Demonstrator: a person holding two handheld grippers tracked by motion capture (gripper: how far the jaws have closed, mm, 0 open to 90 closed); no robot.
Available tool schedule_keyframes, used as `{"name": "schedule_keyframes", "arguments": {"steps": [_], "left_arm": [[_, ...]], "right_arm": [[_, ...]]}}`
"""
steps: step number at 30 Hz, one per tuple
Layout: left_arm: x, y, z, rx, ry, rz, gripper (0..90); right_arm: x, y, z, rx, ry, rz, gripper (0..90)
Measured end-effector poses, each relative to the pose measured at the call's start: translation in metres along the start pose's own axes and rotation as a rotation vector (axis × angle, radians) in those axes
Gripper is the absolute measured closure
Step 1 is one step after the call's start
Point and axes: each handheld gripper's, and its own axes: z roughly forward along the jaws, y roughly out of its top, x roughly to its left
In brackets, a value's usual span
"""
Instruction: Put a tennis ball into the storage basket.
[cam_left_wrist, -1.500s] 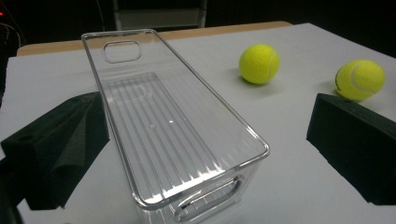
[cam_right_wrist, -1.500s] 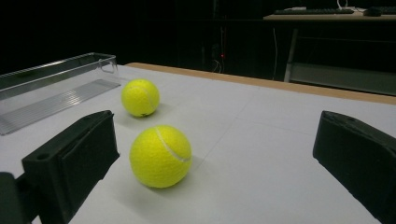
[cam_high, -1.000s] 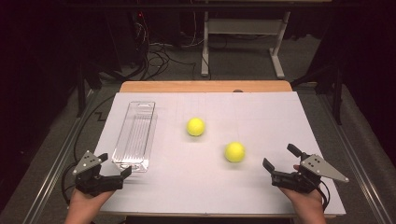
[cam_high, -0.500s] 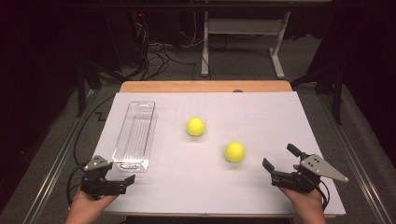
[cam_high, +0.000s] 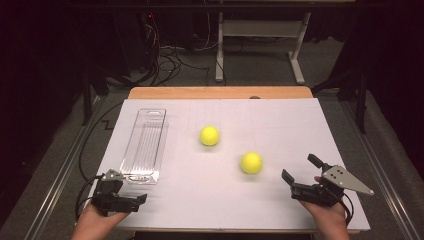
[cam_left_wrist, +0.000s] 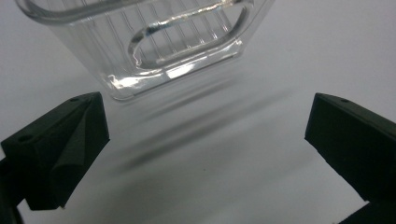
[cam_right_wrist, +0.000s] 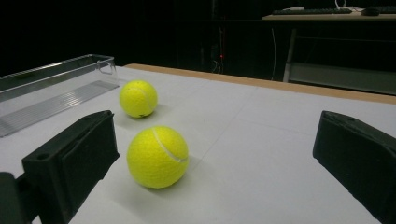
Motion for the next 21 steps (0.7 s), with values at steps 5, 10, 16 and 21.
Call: {"name": "schedule_keyframes", "arguments": {"steps": [5,10,16,21], "left_arm": [[-0.002,0.001,0.003,0.049,-0.012,0.001,0.7],[-0.007,0.004,0.005,0.089,-0.024,0.013,0.7],[-0.019,0.009,0.009,0.136,-0.077,0.033,0.7],[-0.038,0.017,0.016,0.187,-0.074,0.070,0.8]], "right_arm": [[0.000,0.000,0.001,0.004,0.001,0.000,0.1],[0.001,0.000,0.001,0.005,0.003,-0.001,0.2],[0.001,-0.001,0.002,0.008,0.005,-0.001,0.1],[0.002,-0.001,0.003,0.010,0.011,-0.004,0.2]]}}
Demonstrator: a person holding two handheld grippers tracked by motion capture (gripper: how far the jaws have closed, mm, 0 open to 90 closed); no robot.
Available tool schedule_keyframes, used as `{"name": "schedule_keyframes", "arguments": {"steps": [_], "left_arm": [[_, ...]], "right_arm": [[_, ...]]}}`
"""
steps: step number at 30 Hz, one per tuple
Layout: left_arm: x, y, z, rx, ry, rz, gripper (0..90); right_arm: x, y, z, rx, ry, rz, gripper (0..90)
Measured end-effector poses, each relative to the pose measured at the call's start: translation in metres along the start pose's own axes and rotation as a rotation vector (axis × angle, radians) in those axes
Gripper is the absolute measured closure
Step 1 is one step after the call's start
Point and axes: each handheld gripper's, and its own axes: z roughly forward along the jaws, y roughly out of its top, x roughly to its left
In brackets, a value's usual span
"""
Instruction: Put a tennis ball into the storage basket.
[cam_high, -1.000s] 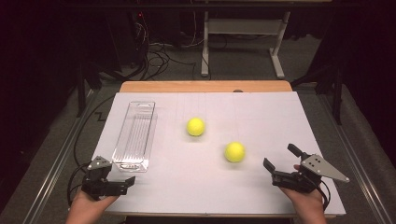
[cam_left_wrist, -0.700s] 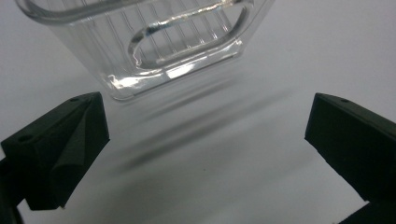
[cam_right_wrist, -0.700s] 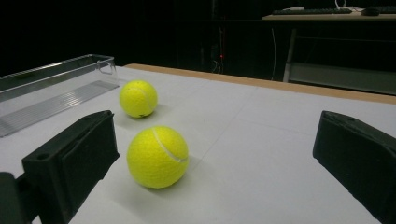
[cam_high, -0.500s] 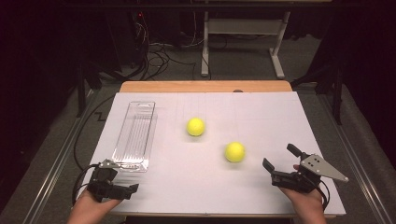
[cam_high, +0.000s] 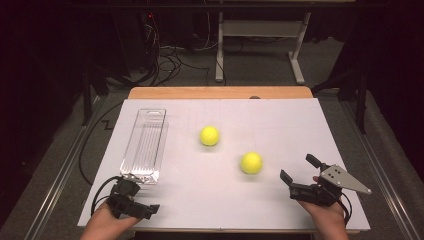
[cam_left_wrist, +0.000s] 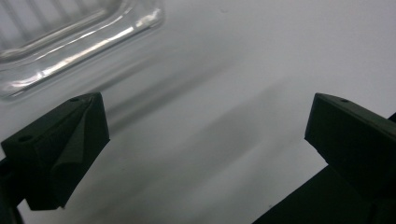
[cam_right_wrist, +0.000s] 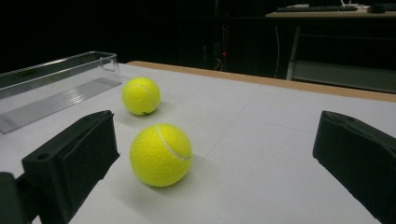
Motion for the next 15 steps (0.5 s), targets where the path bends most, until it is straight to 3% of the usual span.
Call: {"name": "schedule_keyframes", "arguments": {"steps": [3,9,15], "left_arm": [[-0.007,0.005,0.002,0.021,0.017,0.018,0.8],[-0.031,0.025,0.009,0.062,-0.041,0.059,0.7],[-0.050,0.048,0.015,0.113,-0.056,0.097,0.7]], "right_arm": [[0.000,0.000,-0.001,-0.001,0.000,0.006,0.2],[-0.001,0.000,-0.002,-0.008,0.001,0.013,0.1],[0.000,0.001,-0.001,-0.011,0.007,0.016,0.2]]}}
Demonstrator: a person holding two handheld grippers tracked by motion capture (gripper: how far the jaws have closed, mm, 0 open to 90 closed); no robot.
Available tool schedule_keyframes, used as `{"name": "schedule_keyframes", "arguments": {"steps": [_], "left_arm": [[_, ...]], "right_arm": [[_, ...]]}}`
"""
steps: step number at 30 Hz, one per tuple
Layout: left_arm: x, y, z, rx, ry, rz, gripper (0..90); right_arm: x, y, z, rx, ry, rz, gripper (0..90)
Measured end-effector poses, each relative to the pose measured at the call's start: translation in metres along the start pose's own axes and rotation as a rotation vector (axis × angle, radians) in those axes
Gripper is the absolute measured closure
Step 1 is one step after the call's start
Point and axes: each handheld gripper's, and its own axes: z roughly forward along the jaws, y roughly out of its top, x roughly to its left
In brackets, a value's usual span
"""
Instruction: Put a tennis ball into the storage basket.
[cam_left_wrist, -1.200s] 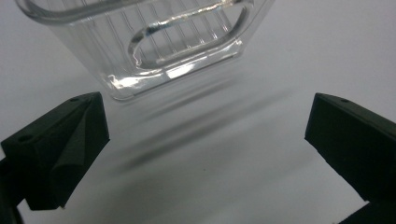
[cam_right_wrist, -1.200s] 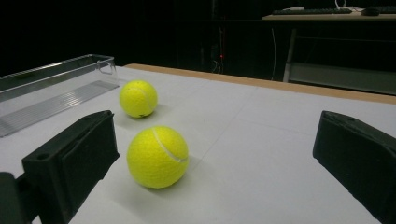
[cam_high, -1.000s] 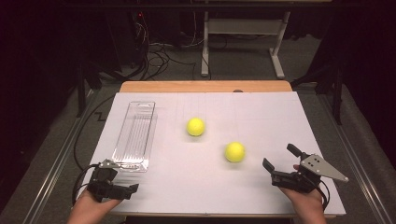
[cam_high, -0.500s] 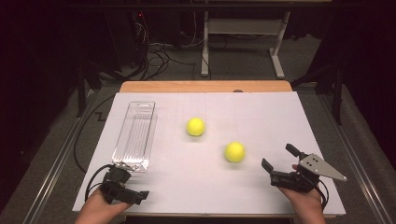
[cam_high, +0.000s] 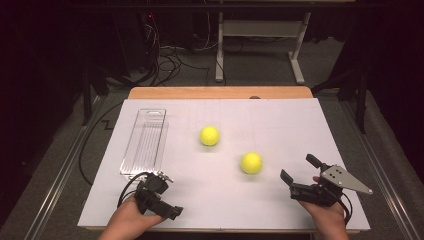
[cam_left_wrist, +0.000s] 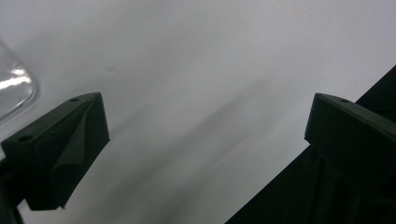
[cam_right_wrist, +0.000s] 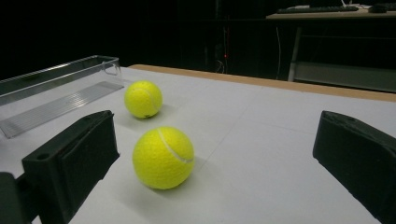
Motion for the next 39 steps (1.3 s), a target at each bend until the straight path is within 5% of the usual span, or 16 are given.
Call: {"name": "schedule_keyframes", "arguments": {"steps": [14,39], "left_arm": [[-0.007,0.052,0.007,0.081,-0.003,-0.013,0.7],[-0.010,0.117,-0.004,0.118,0.046,-0.022,0.7]], "right_arm": [[-0.002,0.001,-0.002,-0.011,-0.001,0.006,0.1],[0.010,-0.004,0.007,0.019,0.032,-0.032,0.1]]}}
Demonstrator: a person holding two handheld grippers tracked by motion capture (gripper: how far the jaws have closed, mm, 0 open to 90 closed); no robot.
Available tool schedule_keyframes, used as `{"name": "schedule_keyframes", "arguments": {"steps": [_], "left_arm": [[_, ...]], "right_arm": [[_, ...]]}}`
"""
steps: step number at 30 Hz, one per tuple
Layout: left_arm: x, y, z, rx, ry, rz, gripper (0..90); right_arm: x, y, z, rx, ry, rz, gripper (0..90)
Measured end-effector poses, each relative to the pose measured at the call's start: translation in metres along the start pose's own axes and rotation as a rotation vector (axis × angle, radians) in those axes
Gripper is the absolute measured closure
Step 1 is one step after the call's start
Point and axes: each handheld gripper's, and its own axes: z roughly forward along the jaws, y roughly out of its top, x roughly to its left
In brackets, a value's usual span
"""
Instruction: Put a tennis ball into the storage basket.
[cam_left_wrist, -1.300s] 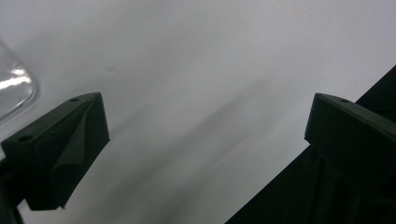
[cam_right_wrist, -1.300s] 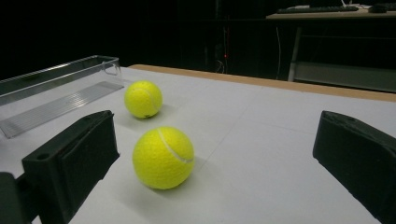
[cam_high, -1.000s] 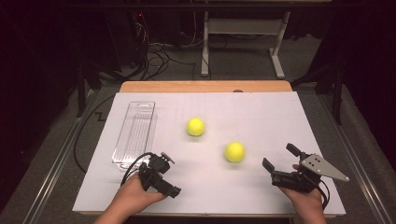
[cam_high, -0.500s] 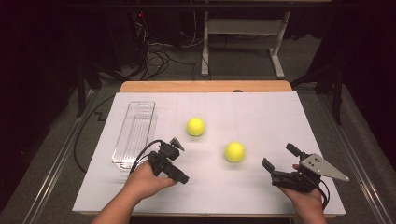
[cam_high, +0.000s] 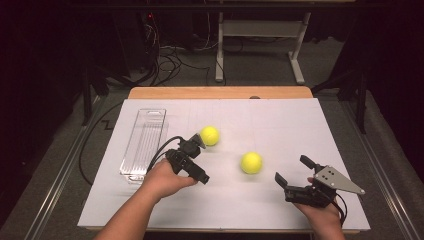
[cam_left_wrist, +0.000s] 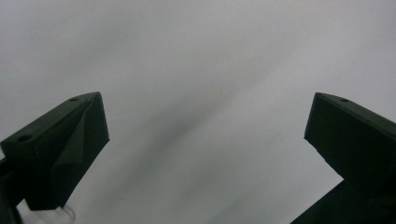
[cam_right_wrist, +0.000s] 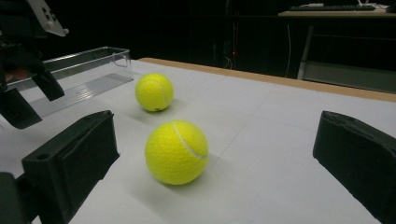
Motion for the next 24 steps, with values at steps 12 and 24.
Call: {"name": "schedule_keyframes", "arguments": {"steps": [12,24], "left_arm": [[0.002,0.022,-0.013,0.006,0.015,0.000,0.7],[0.012,0.052,-0.022,-0.005,0.015,-0.036,0.7]], "right_arm": [[0.000,-0.003,0.003,0.007,-0.002,-0.002,0.1],[-0.002,-0.002,0.001,-0.004,-0.008,0.011,0.1]]}}
